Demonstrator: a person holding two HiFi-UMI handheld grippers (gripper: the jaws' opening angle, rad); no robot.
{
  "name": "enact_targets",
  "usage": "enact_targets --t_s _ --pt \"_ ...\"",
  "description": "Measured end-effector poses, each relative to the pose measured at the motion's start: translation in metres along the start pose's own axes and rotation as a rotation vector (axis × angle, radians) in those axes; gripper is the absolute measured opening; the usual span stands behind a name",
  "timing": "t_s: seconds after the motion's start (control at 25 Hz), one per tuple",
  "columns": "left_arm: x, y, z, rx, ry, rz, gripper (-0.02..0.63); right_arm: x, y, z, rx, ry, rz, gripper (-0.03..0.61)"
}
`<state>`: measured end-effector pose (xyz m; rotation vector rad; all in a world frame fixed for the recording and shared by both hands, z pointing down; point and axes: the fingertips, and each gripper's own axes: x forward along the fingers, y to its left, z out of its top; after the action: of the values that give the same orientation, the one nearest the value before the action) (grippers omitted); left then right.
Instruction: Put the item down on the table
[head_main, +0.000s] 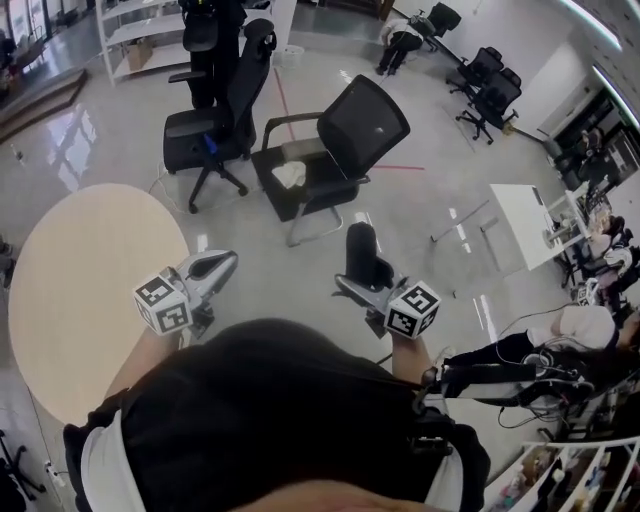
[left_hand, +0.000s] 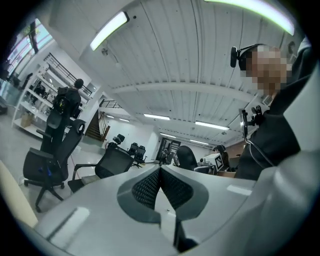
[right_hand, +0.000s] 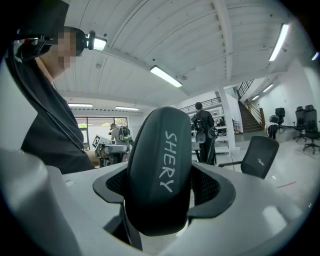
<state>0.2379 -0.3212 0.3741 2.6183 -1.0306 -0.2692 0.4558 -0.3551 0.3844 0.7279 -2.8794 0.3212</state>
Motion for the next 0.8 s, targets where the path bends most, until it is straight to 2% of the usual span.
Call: enact_targets --t_s 0.2,0.36,0.52,0.64,0.8 --pt "0.018 0.045 -0.003 -0.007 -0.007 0.099 -0.006 0.038 -0.058 0.001 0.024 0.005 0.064 0.367" --pt "0.049 0.072 0.006 0.025 -0.047 0.223 -0.006 0.067 -0.114 0.02 -0.019 -0.002 0.175 0.367" --pt "0.089 0.079 0.03 0.063 -0.125 0.338 -0.006 0.083 -0.166 0.052 -0.083 0.009 0.296 0.367" --pt "0.117 0.086 0.036 0.049 -0.15 0.406 -0.006 0.09 -0.199 0.07 -0.102 -0.004 0.367 0.367" --pt "0.16 0.085 0.035 0.03 -0.164 0.436 -0.006 0.091 -0.239 0.068 -0.081 0.012 0.42 0.367"
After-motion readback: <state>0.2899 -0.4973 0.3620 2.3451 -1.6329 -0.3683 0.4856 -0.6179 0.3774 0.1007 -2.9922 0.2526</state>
